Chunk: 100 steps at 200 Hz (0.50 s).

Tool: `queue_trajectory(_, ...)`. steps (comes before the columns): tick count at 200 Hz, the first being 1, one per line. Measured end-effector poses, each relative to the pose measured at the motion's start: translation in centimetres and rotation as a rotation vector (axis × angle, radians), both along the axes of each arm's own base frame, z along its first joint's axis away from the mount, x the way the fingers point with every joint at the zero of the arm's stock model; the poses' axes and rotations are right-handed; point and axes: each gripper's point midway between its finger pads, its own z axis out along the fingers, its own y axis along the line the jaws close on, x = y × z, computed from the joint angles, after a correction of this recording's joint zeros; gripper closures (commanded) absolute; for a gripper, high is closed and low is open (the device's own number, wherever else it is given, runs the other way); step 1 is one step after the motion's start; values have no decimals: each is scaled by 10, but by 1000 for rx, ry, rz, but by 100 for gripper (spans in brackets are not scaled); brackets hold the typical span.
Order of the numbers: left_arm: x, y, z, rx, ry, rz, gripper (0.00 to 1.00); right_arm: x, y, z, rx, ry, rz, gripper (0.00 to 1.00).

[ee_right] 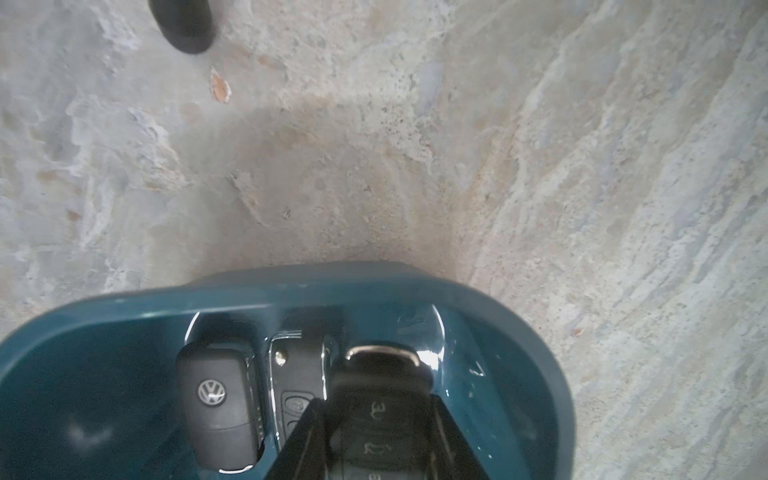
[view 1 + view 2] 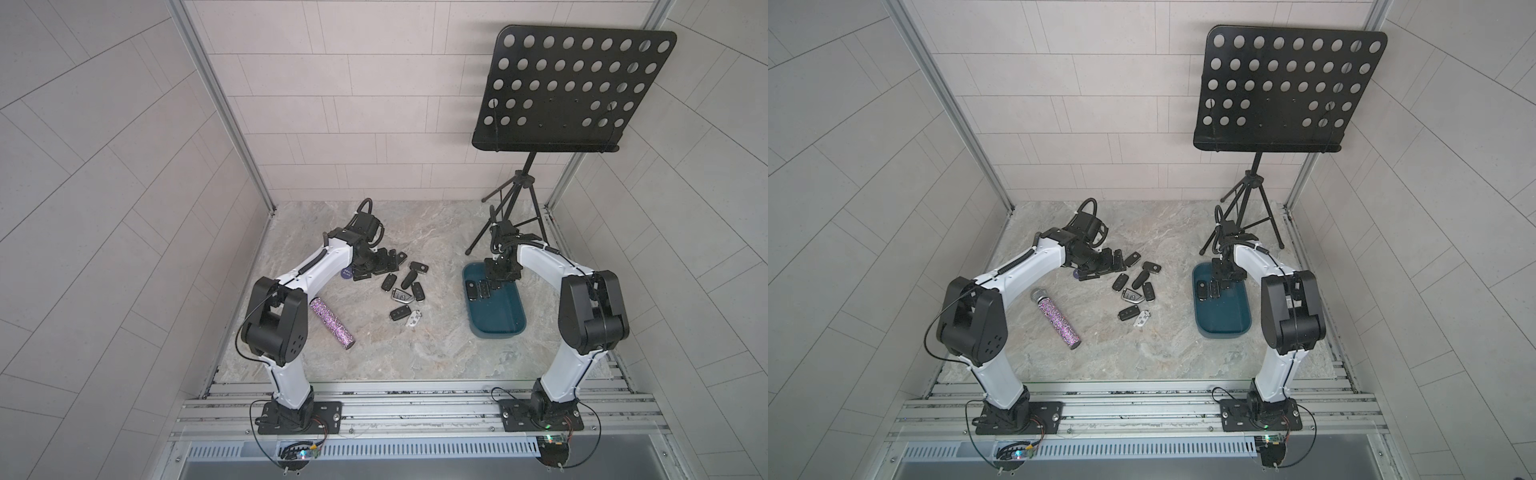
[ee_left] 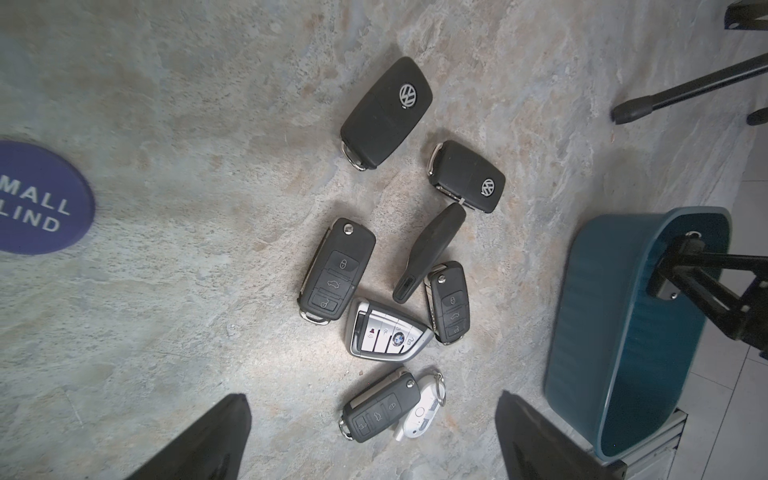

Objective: Place the car key into the storage box
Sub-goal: Place the car key in the storage box.

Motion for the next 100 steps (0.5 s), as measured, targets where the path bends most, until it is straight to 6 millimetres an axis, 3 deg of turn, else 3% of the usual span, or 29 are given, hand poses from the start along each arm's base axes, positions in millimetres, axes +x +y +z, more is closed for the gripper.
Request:
queue_trajectory(78, -2, 3, -1, 17, 1, -12, 0, 2, -4, -24, -28, 54, 12, 73)
queue_trajectory(100, -2, 3, -2, 20, 2, -14, 0, 2, -5, -26, -33, 57, 11, 63)
